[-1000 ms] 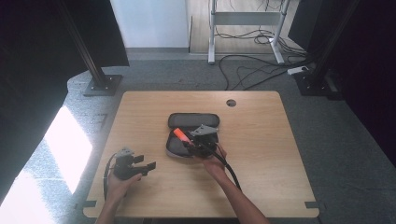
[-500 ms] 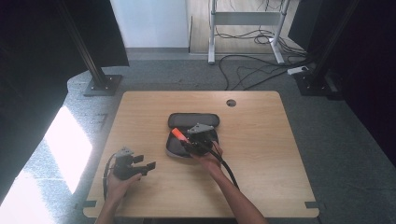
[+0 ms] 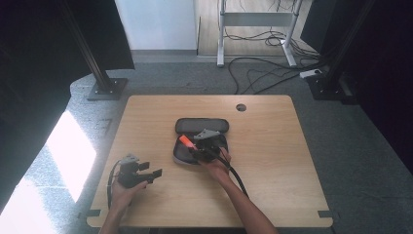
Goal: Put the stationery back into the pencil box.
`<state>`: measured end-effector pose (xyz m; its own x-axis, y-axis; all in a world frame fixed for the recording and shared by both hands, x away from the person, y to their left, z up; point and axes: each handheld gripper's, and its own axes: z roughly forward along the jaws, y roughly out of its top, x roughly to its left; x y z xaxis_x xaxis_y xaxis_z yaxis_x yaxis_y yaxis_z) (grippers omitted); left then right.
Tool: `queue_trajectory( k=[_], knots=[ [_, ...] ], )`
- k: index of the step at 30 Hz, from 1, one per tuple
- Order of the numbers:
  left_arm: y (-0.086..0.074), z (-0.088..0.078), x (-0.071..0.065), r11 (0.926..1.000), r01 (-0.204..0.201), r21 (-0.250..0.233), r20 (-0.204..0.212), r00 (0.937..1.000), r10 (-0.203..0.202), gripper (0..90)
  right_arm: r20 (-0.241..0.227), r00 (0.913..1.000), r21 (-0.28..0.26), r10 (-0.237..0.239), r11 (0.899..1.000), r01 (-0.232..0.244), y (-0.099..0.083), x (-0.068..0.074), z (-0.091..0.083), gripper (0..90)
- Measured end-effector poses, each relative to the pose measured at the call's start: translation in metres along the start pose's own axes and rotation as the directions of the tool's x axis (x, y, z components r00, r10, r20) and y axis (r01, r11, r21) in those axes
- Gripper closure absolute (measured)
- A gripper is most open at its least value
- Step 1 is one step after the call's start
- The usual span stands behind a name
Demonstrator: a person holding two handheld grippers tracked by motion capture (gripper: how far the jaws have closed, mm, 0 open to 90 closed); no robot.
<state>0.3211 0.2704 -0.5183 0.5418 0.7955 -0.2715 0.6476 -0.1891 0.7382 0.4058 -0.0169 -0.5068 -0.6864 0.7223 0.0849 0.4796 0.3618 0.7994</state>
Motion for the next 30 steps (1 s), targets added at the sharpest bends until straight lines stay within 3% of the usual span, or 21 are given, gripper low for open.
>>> queue_trajectory(
  k=[30],
  knots=[
    [0.0, -0.001, 0.002, 1.0, 0.004, 0.0, -0.001, 1.0, -0.004, 26.2, 0.012, 0.9992, 0.081, -0.039, 0.996, 0.038, -0.009, 0.004, 0.026, 65.2]
  ],
)
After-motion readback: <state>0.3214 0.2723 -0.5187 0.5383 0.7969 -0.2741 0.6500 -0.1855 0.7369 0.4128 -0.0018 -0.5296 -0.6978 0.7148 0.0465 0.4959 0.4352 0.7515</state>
